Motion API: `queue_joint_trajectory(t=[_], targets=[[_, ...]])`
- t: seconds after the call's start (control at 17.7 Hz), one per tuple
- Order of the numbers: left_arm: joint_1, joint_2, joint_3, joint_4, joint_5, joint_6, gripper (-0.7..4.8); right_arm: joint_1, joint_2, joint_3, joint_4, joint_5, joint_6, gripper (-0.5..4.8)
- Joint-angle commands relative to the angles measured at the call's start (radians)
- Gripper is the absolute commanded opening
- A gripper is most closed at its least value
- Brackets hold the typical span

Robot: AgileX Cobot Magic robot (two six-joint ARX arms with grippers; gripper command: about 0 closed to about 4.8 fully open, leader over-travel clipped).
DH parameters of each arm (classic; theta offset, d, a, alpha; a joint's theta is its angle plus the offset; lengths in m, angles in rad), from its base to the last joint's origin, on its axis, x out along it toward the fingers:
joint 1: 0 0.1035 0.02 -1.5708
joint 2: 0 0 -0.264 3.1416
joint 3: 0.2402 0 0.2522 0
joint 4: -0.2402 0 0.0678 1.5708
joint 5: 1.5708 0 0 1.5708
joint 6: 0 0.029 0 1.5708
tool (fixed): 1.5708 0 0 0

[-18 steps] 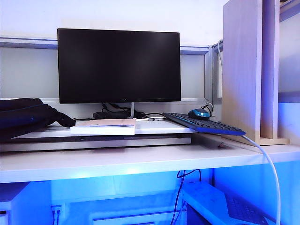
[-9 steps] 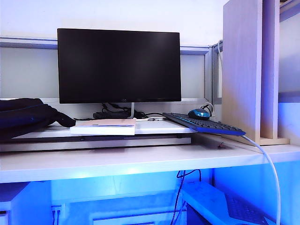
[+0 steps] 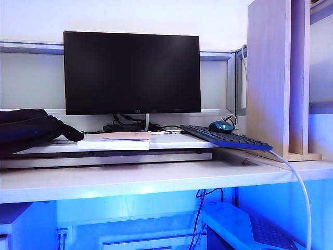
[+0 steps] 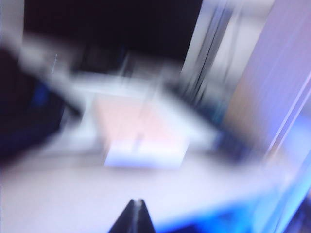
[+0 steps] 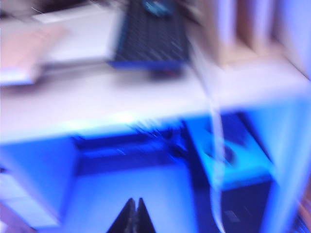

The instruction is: Pick up the book on the desk and put it into the open backpack.

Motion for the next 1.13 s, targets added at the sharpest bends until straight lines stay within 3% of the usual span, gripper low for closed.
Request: queue_joint_trajectory(t=[0.06, 0.11, 0.23, 0.28, 0.39, 0.62, 0.79, 1.13], targets=[[0.000, 0.000, 0.008, 0.189, 0.005, -0.144, 1.86, 0.000, 0.000, 0.021, 0.116, -0.041, 0.075, 1.85], [0.000, 0.000, 0.023, 0.197, -0.002, -0.170, 2.90, 0.000, 0.000, 0.022, 0.160, -0.036, 0.112, 2.02], [0.000, 0.000, 0.060, 0.200, -0.039, -0.222, 4.44, 0.000, 0.000, 0.023, 0.238, -0.040, 0.168, 2.13], [0.000, 0.000, 0.078, 0.204, -0.072, -0.253, 4.79, 0.000, 0.000, 0.027, 0.267, -0.045, 0.195, 2.13], [0.000, 0.000, 0.118, 0.219, -0.149, -0.319, 4.79, 0.001, 0.002, 0.064, 0.272, -0.061, 0.216, 2.16], [0.000, 0.001, 0.165, 0.217, -0.245, -0.423, 4.79, 0.001, 0.011, 0.151, 0.272, -0.068, 0.216, 2.99], [0.001, 0.019, 0.165, 0.222, -0.305, -0.626, 4.79, 0.000, 0.047, 0.219, 0.273, -0.106, 0.216, 3.20], [0.004, 0.151, 0.244, 0.263, -0.368, -0.657, 4.79, 0.000, 0.230, 0.372, 0.315, -0.146, 0.219, 3.39]])
